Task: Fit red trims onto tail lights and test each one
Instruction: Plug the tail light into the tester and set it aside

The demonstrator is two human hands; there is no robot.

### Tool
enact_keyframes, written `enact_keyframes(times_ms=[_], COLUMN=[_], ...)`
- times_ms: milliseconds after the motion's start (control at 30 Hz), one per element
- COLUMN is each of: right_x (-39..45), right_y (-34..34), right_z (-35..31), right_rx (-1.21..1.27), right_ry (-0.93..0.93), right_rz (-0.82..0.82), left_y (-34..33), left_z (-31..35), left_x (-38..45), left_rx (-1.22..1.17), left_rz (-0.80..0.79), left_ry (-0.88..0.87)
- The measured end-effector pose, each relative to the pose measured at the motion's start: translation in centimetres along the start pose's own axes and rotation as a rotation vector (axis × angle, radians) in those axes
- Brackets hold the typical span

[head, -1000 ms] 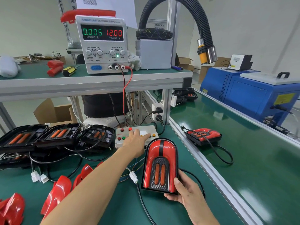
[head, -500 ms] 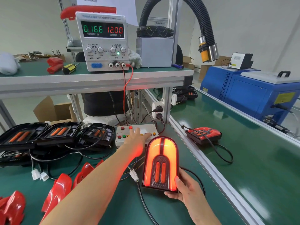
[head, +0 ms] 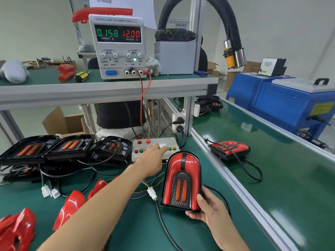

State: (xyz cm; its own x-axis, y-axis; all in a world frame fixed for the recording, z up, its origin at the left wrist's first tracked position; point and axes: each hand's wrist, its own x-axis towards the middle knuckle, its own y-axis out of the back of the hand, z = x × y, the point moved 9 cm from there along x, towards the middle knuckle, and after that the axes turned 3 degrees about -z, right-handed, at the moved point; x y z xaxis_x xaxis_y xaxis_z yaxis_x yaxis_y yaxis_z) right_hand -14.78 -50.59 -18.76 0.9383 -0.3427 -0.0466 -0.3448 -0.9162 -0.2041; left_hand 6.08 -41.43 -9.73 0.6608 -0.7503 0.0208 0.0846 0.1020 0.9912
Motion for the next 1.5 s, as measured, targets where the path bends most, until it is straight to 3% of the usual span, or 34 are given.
enact_keyframes(times_ms=[100,200,367,500,733,800,867,900,967,1067,1133,1267,1500], right_x=[-0.3,-0.7,-1.2,-1.6,-1.5,-2.1,-3.5,-4.5,-6.3,-6.9,-5.9,-3.5,-2.4], right_y=[-0.1,-0.1,0.5,0.5,0.7,1.6,2.5,2.3,-0.3,-7.4,-12.0,-15.5,-14.8], right_z=[-0.3,-0.5,-0.7,-1.4,-1.3,-1.8,-3.3,-4.4,-7.5,-9.9,-9.6,-8.8,-8.7], right_rx=[-0.004,-0.028,-0.052,-0.06,-0.1,-0.326,-0.752,-0.894,-0.999,-1.155,-1.374,-1.584,-1.455], right_ry=[-0.01,-0.006,-0.008,-0.016,-0.146,-0.175,-0.16,-0.103,0.185,0.6,0.692,0.606,0.502], right_rz=[0.017,0.053,0.157,0.218,0.309,0.395,0.532,0.622,0.719,0.522,0.311,0.199,0.222], left_y=[1.7,1.9,-1.4,-1.3,1.1,1.9,2.4,2.5,2.7,2.8,2.9,2.7,3.3], left_z=[0.0,-0.3,-0.4,0.1,0.6,0.6,0.6,0.8,1.3,2.2,2.7,3.4,3.2], left_x=[-3.0,-6.3,-9.9,-10.5,-11.5,-12.0,-12.4,-12.6,-12.9,-13.2,-13.4,-13.8,-14.2], left_rx=[-0.119,-0.113,0.189,0.318,0.146,0.104,0.077,0.064,0.033,-0.005,-0.022,0.044,-0.057], left_rz=[0.08,0.045,-0.128,-0.03,0.092,0.124,0.15,0.159,0.168,0.154,0.149,0.107,0.129], left_ry=[-0.105,-0.19,-0.258,-0.269,-0.325,-0.343,-0.368,-0.381,-0.408,-0.445,-0.463,-0.483,-0.495])
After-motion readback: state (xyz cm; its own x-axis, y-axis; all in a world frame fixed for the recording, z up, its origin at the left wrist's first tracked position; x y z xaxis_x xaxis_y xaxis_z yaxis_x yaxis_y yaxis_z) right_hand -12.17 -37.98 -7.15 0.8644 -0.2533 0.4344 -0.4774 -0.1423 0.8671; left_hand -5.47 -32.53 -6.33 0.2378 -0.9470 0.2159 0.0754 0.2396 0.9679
